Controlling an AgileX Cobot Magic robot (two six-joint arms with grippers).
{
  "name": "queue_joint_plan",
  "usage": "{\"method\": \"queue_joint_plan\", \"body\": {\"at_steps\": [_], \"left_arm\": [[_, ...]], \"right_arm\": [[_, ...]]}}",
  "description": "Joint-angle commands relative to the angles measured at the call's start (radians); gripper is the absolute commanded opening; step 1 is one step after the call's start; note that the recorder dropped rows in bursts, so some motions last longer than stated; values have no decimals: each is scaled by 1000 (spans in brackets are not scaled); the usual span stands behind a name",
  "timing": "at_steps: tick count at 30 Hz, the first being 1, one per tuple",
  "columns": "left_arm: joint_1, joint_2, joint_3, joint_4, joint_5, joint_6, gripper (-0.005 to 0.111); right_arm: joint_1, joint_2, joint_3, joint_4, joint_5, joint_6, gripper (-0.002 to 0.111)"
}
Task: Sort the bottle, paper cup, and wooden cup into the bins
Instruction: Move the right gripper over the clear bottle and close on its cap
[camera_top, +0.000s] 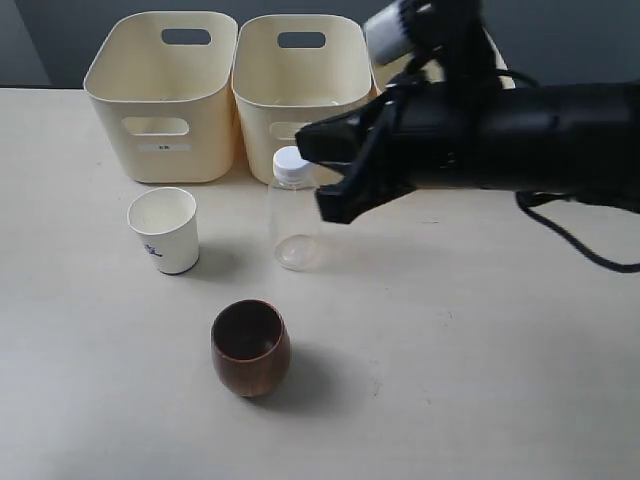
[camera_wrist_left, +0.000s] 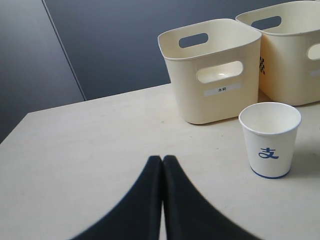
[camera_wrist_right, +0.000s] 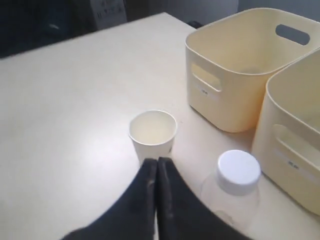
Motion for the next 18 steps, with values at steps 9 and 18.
{"method": "queue_joint_plan", "body": {"at_steps": [9,18], "left_arm": [[-3,-5,1,0,-4,-2,0],[-3,-5,1,0,-4,-2,0]], "right_arm": [[95,271,-232,7,-238,-85,-1],[95,340,-294,7,-238,-85,19]]}}
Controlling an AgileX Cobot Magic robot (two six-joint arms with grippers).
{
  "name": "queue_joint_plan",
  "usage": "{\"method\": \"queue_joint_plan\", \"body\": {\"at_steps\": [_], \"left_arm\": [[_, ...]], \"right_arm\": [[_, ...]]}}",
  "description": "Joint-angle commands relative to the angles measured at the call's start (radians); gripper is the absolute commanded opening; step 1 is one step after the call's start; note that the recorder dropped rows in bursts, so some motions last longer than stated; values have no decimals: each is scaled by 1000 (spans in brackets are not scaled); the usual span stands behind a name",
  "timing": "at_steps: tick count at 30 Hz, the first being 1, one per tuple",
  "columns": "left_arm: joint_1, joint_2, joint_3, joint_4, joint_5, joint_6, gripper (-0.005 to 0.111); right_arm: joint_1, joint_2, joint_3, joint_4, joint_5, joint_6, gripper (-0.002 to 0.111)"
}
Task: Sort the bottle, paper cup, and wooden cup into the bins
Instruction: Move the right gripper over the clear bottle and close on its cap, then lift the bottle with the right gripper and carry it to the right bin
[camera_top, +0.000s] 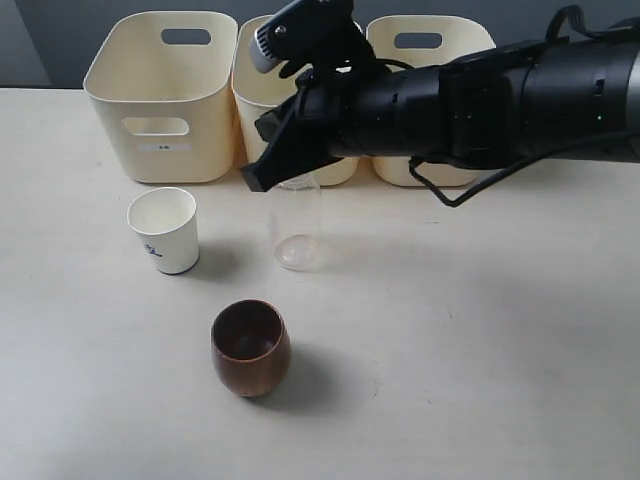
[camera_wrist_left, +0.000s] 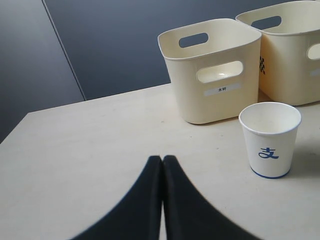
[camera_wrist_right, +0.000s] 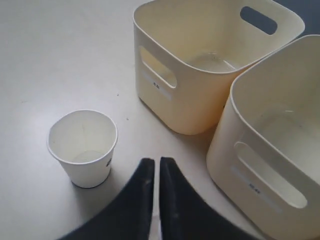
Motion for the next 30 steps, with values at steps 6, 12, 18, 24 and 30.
{"method": "queue_joint_plan", "body": {"at_steps": [6,12,18,24,30], "left_arm": [[-3,-5,1,0,-4,-2,0],[-3,-5,1,0,-4,-2,0],[-3,-5,1,0,-6,-2,0],[-3,-5,1,0,-6,-2,0],[-3,-5,1,0,-6,-2,0]], "right_arm": [[2,50,-25,7,-83,16,64],[2,50,-25,7,-122,62,75],[2,69,-25,7,-95,102,75],[2,122,-25,7,-97,106,75],[2,132,-38,7,-141,109,75]]}}
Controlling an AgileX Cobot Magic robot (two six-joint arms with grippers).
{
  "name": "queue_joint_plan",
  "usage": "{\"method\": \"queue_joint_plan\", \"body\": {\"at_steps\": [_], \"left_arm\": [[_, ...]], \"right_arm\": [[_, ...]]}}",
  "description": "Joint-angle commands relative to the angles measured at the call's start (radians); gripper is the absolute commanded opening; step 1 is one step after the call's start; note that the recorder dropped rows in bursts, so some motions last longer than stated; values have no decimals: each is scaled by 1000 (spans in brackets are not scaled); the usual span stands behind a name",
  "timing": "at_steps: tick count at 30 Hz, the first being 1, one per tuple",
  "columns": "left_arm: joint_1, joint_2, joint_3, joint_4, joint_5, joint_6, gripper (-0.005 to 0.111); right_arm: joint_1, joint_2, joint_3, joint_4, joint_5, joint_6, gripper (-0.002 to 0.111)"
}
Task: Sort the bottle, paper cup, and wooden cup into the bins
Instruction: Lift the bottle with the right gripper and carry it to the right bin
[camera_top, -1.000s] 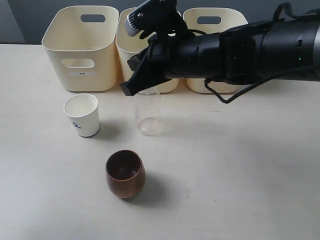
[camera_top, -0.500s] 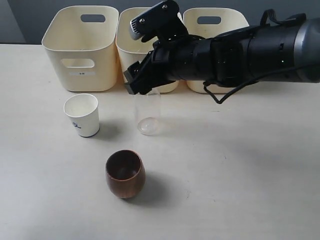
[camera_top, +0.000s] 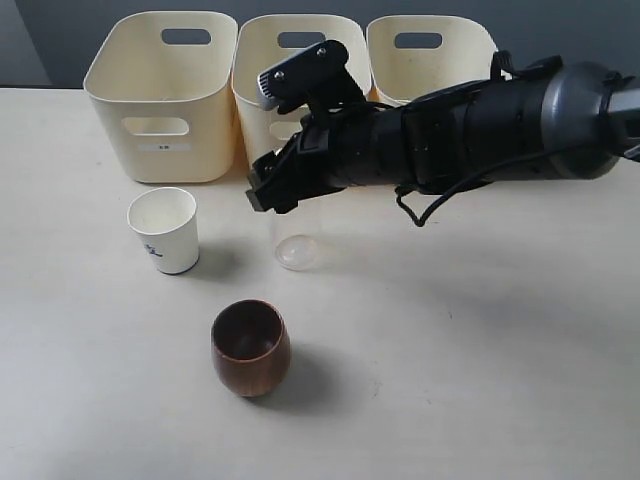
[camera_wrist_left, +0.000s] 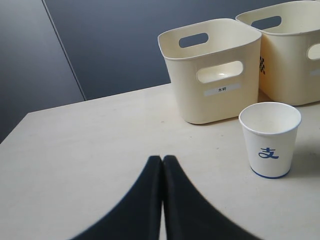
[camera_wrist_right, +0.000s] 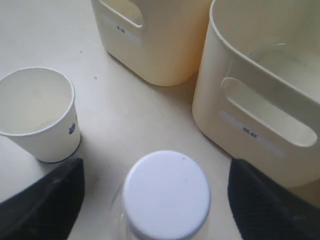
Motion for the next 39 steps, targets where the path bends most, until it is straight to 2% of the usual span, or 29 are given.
{"method": "queue_joint_plan", "body": {"at_steps": [1,6,12,13,14,17,20,25,29,31,34,39], "left_arm": [[-3,-5,1,0,-6,-2,0],[-3,-5,1,0,-6,-2,0],[-3,-5,1,0,-6,-2,0],[-3,-5,1,0,-6,-2,0],[-3,-5,1,0,-6,-2,0],[-3,-5,1,0,-6,-2,0],[-3,-5,1,0,-6,-2,0],[-3,-5,1,0,-6,-2,0],[-3,-5,1,0,-6,-2,0],[-3,-5,1,0,-6,-2,0],[-3,-5,1,0,-6,-2,0],[-3,-5,1,0,-6,-2,0]], "right_arm": [[1,8,-23,3,-40,12,75],[1,23,-29,3,-25,47,74],[1,50,-29,3,-35,47,49],[1,50,-29,3,-30,47,43],[1,53,-29,3,-28,47,29],[1,55,-29,3,-47,52,-1],[1,21,-33,3,-161,122,0],[1,-138,-33,3,-407,123,0],[1,-259,-33,-13,-469,123,0],[-2,-301,-33,-71,-555,129,0],[-2,-306,-33,-199,-753,269,0],[-99,-263,-33,-430,-720,609,0]]}}
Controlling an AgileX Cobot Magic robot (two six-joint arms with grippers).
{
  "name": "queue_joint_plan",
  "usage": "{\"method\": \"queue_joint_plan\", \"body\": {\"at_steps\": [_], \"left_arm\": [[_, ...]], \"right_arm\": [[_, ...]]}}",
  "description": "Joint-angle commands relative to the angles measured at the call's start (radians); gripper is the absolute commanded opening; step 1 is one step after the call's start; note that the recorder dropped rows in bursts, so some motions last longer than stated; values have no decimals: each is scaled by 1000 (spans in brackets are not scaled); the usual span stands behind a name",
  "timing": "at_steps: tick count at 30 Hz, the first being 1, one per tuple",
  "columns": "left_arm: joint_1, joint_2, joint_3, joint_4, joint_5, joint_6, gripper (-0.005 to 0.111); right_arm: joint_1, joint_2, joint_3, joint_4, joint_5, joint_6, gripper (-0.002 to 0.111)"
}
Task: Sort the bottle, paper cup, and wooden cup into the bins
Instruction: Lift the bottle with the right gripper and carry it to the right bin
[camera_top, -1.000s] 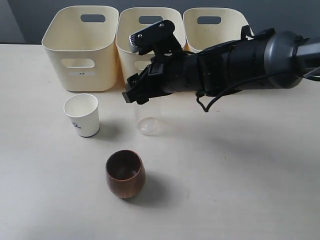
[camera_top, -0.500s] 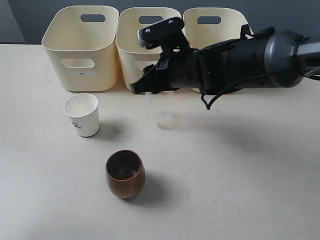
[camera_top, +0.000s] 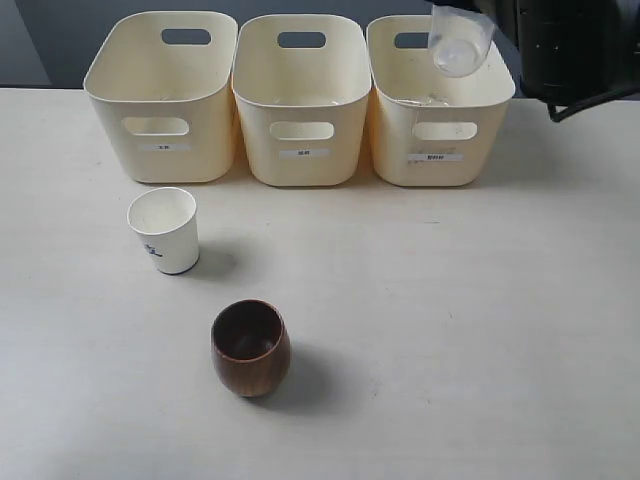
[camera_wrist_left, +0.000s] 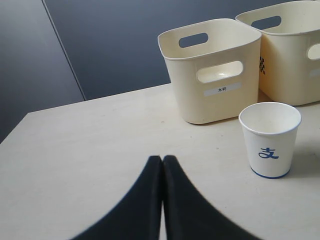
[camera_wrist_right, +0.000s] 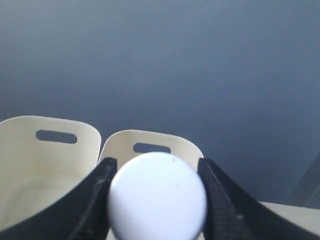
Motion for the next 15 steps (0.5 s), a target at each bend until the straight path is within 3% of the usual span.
{"method": "queue_joint_plan", "body": {"at_steps": [1,6,15], "left_arm": [[-3,-5,1,0,-6,-2,0],[-3,-5,1,0,-6,-2,0],[-3,-5,1,0,-6,-2,0]], "right_arm": [[-94,36,-4,-171,36,277,0],[-214,141,-13,-368,159,552,0],[-225,326,-123,-438,219,554,2]]}}
